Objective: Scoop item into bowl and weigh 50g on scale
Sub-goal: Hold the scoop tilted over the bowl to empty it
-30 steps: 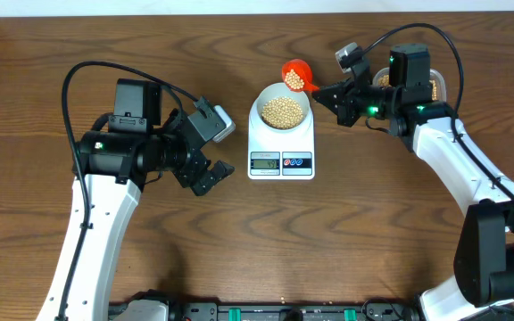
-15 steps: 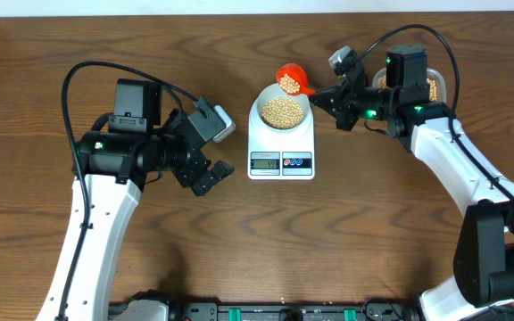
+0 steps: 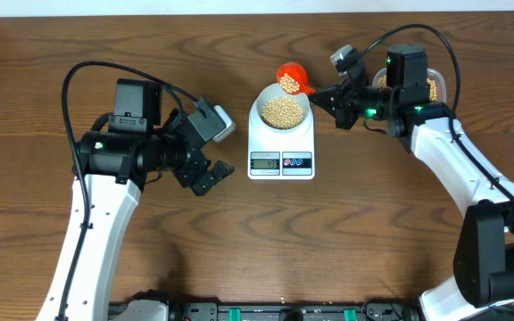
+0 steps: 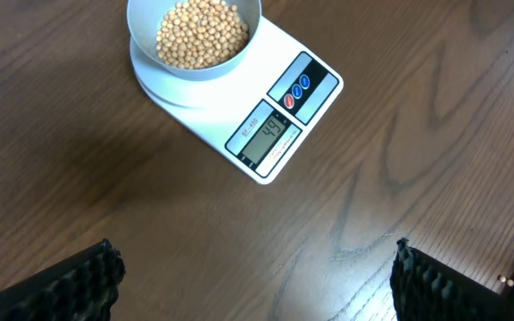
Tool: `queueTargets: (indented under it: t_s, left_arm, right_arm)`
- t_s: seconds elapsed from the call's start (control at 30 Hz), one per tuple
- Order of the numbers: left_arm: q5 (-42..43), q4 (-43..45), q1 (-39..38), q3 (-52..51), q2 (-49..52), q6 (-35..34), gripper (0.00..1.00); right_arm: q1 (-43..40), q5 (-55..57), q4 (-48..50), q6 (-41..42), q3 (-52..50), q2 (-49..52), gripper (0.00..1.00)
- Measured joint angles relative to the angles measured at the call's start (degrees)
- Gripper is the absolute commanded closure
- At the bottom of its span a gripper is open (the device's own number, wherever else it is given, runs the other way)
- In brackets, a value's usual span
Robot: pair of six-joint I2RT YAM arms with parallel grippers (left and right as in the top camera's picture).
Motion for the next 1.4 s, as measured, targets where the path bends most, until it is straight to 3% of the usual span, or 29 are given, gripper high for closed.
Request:
queueTargets:
  t_s: [1.4]
  left_arm:
    - [0.0,0.0,0.0,0.0,0.0,0.0,0.02]
  right_arm:
    - [0.0,2.2,-1.4,0.6,0.0,0.0,0.99]
